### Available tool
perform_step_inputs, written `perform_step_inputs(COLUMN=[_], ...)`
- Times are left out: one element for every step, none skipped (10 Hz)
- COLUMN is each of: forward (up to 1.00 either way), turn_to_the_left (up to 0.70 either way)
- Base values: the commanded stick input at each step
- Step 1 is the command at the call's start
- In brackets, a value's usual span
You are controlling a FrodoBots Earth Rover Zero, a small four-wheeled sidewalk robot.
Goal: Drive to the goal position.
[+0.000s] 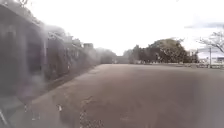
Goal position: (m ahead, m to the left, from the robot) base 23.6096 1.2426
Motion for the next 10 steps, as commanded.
perform_step_inputs(forward=[1.00,1.00,1.00,1.00,1.00,1.00,1.00,1.00,1.00,1.00], turn_to_the_left=[0.11,0.00,0.00,0.00,0.00,0.00,0.00,0.00,0.00,0.00])
